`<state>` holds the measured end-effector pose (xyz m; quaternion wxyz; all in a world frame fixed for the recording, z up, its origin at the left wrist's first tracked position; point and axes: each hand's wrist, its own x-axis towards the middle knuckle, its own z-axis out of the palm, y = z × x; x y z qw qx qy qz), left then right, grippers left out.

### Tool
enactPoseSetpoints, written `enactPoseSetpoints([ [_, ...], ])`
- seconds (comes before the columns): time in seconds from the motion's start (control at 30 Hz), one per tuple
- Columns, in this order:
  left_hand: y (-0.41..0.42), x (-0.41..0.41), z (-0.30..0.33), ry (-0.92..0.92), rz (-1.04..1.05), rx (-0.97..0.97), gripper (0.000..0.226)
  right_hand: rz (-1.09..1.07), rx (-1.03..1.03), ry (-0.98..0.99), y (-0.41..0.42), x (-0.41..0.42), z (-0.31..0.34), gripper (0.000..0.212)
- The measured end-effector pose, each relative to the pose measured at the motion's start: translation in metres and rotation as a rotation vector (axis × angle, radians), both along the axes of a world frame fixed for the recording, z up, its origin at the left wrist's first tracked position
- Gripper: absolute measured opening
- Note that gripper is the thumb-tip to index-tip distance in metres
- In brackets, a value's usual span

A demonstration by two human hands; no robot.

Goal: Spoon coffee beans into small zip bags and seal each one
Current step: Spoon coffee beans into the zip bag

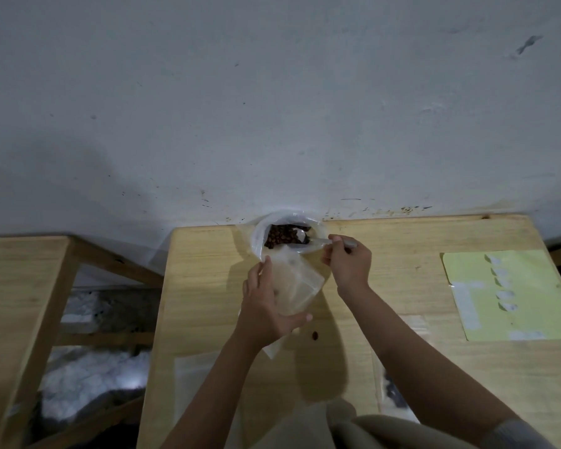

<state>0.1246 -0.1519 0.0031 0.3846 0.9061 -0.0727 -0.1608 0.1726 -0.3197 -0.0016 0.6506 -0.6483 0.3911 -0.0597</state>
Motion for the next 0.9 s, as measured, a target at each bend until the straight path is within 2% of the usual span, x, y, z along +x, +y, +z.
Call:
enactPoseSetpoints([
  [0.13, 0.002, 0.002, -0.003, -0.004, -0.002, -0.006, 0.132, -0.147, 0.263, 0.089, -0.005, 0.009, 0.000, 0.018],
  [0.27, 0.003, 0.000, -0.006, -0.012, -0.001, 0.005, 0.133, -0.206, 0.345, 0.087, -0.011, 0.007, -0.001, 0.015],
  [0.67, 0.005, -0.004, -0.008, 0.032, 0.019, 0.062, 0.130, -0.108, 0.318, -0.035, -0.037, -0.034, 0.029, 0.020],
  [0.9, 0.000, -0.004, -0.007, 0.033, 0.019, 0.104, 0.129, 0.033, 0.183, -0.157, -0.046, -0.062, 0.045, 0.021],
])
